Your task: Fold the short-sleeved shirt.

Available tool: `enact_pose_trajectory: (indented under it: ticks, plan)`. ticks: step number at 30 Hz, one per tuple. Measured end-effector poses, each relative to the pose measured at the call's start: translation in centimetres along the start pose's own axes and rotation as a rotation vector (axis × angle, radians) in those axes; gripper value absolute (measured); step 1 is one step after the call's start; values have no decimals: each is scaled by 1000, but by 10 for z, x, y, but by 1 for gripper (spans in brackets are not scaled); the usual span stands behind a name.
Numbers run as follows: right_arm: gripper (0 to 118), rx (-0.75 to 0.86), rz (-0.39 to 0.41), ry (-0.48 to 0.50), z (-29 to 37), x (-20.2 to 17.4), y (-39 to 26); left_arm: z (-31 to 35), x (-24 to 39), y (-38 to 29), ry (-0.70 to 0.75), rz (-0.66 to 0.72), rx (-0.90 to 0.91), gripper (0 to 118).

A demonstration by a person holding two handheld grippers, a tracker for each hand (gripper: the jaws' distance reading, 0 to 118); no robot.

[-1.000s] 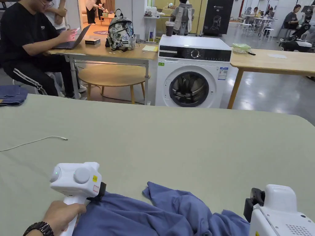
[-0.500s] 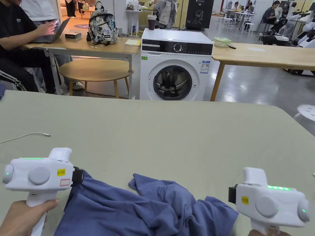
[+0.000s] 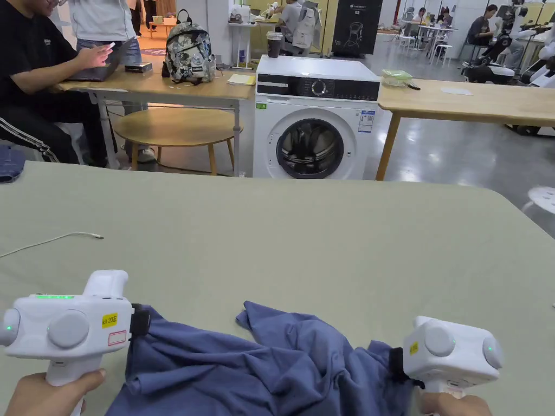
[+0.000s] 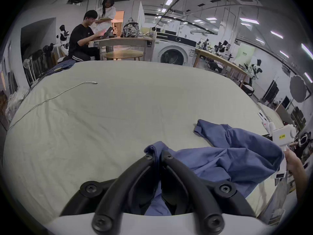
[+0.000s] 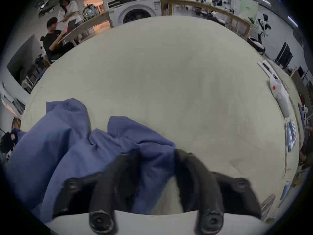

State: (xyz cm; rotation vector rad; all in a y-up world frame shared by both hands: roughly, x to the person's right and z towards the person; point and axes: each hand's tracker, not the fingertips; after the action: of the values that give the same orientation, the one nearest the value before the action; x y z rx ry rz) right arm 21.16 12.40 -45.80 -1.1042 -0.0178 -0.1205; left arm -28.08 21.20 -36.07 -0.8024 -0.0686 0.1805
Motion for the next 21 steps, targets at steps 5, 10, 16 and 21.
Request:
enact_pose_trajectory:
  ticks: [5,10,16,21]
  plan:
    - [2,73,66,22,13,-12,-12,-1,-6,2,17,2,-3,0]
    - [2,232,97,8,62,-10,-10,20,-10,10,28,-1,66,0]
    - [2,440,157,-34,131,-11,9,67,-11,35,44,-18,168,0]
    - [2,580,169,-53,196,-15,25,117,-25,72,113,-53,295,0]
